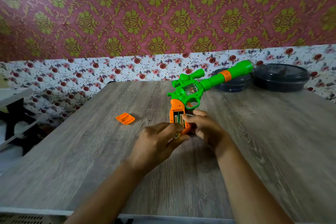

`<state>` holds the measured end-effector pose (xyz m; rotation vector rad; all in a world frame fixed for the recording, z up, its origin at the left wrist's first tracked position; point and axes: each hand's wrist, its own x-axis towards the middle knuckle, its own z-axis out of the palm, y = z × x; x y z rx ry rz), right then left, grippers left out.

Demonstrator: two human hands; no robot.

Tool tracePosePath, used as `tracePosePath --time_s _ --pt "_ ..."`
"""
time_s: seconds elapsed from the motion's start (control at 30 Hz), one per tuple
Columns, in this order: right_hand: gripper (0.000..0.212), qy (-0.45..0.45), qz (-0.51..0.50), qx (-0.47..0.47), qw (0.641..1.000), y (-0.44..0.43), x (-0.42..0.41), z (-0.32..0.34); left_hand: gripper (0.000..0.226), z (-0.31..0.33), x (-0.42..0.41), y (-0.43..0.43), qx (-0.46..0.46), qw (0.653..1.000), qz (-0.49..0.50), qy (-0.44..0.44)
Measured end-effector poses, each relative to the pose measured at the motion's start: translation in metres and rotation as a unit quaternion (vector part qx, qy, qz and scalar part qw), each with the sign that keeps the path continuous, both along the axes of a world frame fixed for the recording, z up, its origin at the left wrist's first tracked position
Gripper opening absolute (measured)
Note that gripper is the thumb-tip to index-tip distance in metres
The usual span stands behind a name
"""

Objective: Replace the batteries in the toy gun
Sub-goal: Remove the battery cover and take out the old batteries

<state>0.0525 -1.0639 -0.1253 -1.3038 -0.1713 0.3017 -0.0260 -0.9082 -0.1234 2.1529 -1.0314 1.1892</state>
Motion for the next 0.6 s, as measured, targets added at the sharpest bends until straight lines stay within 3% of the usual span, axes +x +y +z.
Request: tracePosePath --time_s 0.17,0.27,0.43,0.6 --pt "0.013 0.049 -0.048 0.038 0.997 0.004 0.013 -0.003 0.02 -0.007 -0.003 -0.002 0.159 0.983 -0.019 -0.093" --pt "0.016 0.069 -0.055 0.09 0.992 0.002 0.017 -0.006 0.021 -0.006 -0.003 -0.003 0.161 0.982 -0.014 -0.101" --pt "0.015 0.068 -0.043 0.078 0.994 0.002 0.016 -0.006 0.024 -0.006 -0.004 -0.004 0.176 0.977 -0.003 -0.119" --pt "0.015 0.092 -0.058 0.128 0.986 0.0 0.016 -0.004 0.018 -0.005 -0.007 -0.006 0.208 0.967 0.015 -0.148"
